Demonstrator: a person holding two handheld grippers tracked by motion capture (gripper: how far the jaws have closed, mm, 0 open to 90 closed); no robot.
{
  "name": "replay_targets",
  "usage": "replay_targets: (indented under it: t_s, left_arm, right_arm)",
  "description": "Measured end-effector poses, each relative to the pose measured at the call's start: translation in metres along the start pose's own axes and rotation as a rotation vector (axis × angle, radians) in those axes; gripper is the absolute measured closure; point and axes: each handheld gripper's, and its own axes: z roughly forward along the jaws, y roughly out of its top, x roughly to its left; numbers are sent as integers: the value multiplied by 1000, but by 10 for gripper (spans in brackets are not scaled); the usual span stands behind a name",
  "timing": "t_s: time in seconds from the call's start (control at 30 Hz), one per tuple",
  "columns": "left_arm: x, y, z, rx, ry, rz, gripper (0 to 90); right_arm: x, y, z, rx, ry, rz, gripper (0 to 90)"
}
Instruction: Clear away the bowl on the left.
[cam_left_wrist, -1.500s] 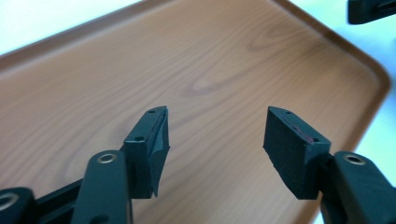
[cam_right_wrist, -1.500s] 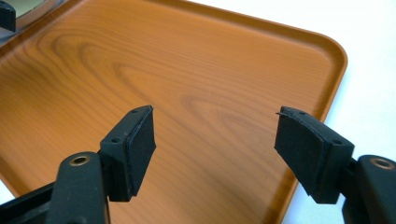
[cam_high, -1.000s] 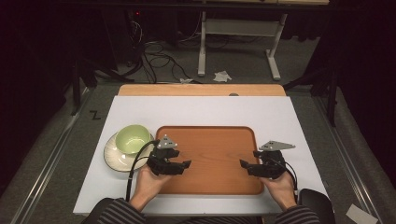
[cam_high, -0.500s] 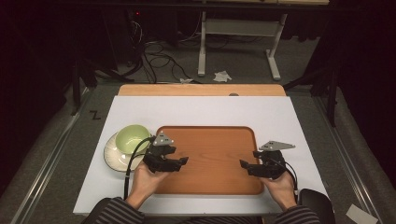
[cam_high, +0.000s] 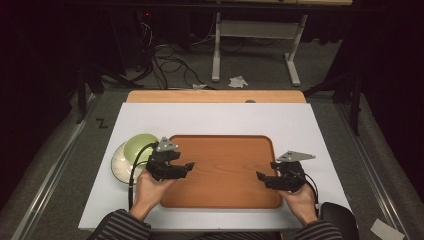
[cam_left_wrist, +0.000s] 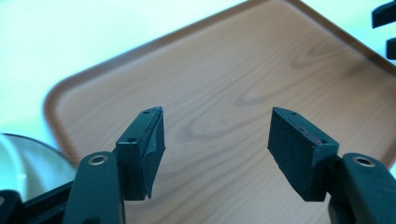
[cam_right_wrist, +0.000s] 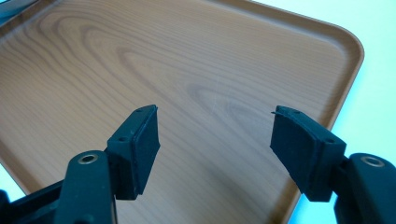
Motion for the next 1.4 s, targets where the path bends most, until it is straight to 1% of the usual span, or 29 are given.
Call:
replay_targets:
  t_s: [0.07, 0.1, 0.13, 0.17, 0.2, 0.27, 0.33, 0.37, 0.4, 0.43, 0.5, 0.57, 0.6, 0.73, 0.87, 0.97, 1.03, 1.17, 1.4]
  left_arm:
    - [3, 0, -3, -4, 14, -3, 368]
    - [5, 0, -4, -8, 21, -14, 368]
    - [5, 0, -4, -8, 21, -14, 368]
    - [9, 0, -7, -14, 21, -40, 368]
    - [12, 0, -8, -21, 24, -51, 367]
    - [17, 0, -11, -29, 34, -63, 366]
    - [24, 0, -14, -37, 44, -87, 365]
    - [24, 0, -14, -37, 44, -87, 365]
    - [27, 0, -16, -39, 51, -96, 365]
    - [34, 0, -18, -46, 61, -113, 365]
    - [39, -1, -21, -50, 68, -131, 364]
    - [40, -1, -21, -51, 71, -135, 364]
    - [43, -1, -22, -50, 78, -143, 364]
    - [50, -2, -20, -23, 124, -145, 362]
    - [57, -3, -19, -10, 154, -160, 364]
    - [60, -4, -17, 12, 179, -158, 373]
    - [61, -5, -15, 29, 200, -149, 378]
    - [64, -7, -10, 72, 244, -129, 397]
    - [67, -10, -2, 121, 272, -111, 464]
  right_arm:
    - [0, 0, 0, 1, -1, 0, 342]
    - [0, 0, 0, 1, 0, 0, 342]
    - [0, 0, 0, 5, 2, 2, 342]
    - [1, 0, 0, 7, 3, 3, 342]
    - [1, 0, 0, 7, 3, 3, 343]
    - [1, 0, 0, 6, 4, 1, 343]
    - [0, 0, 0, 6, 5, 1, 343]
    - [0, 0, 1, 4, 6, 2, 343]
    - [0, 0, 1, 4, 6, 2, 343]
    - [0, 0, 1, 2, 8, -1, 343]
    - [0, 0, 1, 2, 8, 0, 344]
    - [0, 0, 1, 2, 8, 0, 343]
    - [0, 0, 1, 2, 8, 0, 343]
    - [0, 0, 1, 4, 8, 2, 344]
    - [0, 0, 1, 8, 6, 4, 345]
    - [0, 0, 1, 11, 7, 6, 345]
    - [0, 0, 1, 11, 5, -1, 346]
    - [0, 0, 2, 10, 4, 2, 346]
    - [0, 0, 2, 11, 4, 6, 346]
